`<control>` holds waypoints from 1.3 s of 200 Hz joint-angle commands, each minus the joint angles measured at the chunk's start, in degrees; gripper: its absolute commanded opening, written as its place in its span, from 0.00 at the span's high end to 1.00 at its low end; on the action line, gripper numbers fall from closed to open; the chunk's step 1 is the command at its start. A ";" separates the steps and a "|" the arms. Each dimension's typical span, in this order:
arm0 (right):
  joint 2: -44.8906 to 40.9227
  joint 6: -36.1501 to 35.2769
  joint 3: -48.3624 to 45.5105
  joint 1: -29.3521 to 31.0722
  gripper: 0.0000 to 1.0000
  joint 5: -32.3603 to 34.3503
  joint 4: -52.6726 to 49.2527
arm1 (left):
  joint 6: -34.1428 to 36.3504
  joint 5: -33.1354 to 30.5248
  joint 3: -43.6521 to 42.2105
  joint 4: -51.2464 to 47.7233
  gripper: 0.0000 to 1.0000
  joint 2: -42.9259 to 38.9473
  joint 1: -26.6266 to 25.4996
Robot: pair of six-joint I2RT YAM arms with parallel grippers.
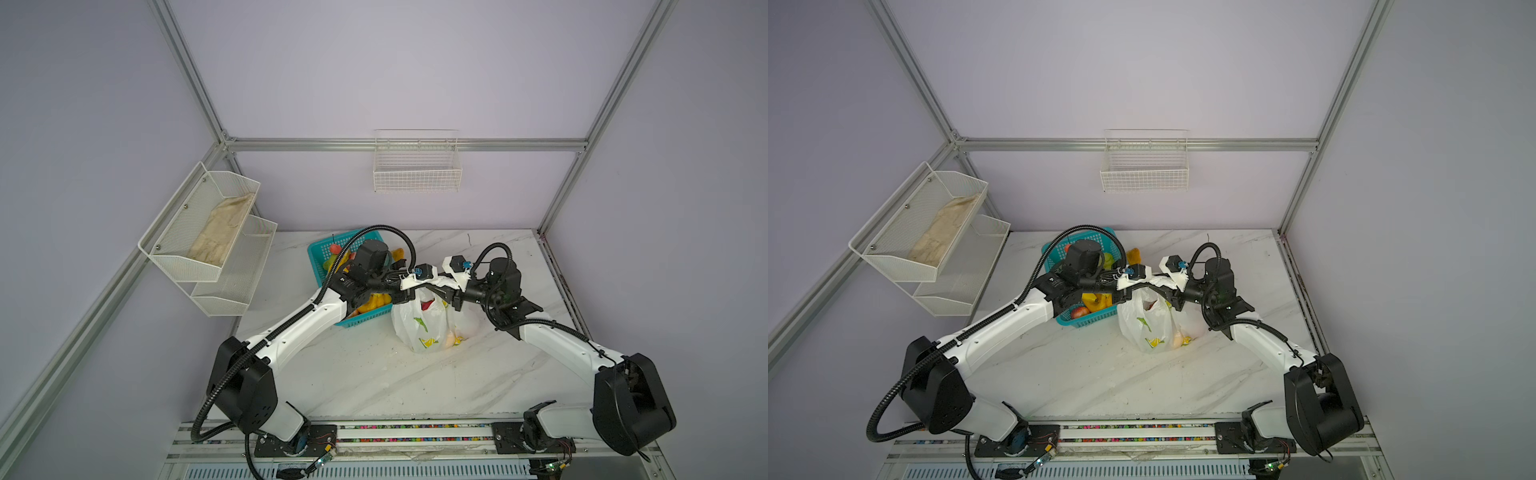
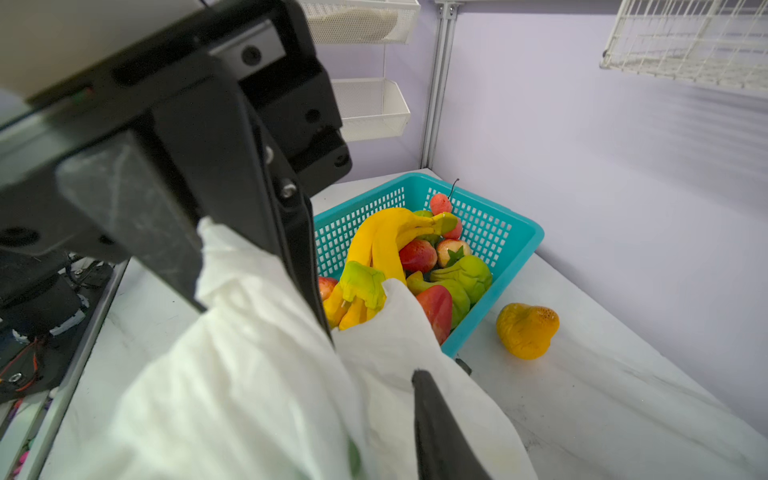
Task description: Place the fake fruits into the plastic bag and tie a complex knot
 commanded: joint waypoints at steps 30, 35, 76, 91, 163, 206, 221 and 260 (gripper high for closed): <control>-0.30 4.35 -1.38 0.33 1.00 -1.25 7.51 | -4.33 0.26 1.45 2.67 0.99 -0.38 -0.17; -0.61 4.70 -1.66 0.31 1.00 -0.80 7.93 | -5.08 -0.27 1.20 2.94 0.97 -0.66 -0.17; -4.06 7.64 -2.11 0.29 1.00 4.76 6.04 | -11.90 -7.83 -3.58 3.18 0.62 -5.09 -0.13; -5.25 8.47 -1.92 0.29 1.00 5.95 4.28 | -14.39 -11.17 -6.12 2.95 0.55 -8.26 -0.09; -7.95 11.60 -3.12 0.42 1.00 9.65 4.81 | -23.55 -9.45 -2.52 0.71 0.52 -4.55 -0.39; -9.09 12.29 -3.24 0.72 1.00 12.15 4.80 | -25.46 -7.04 -0.86 -0.26 0.79 -3.35 -0.88; -9.79 10.98 -2.85 0.76 1.00 14.10 2.71 | -25.84 -7.73 -0.72 -0.39 0.94 -4.19 -0.85; -10.68 7.67 -1.58 0.99 1.00 18.37 -4.20 | -27.07 -8.95 -2.05 1.40 1.00 -8.71 -0.17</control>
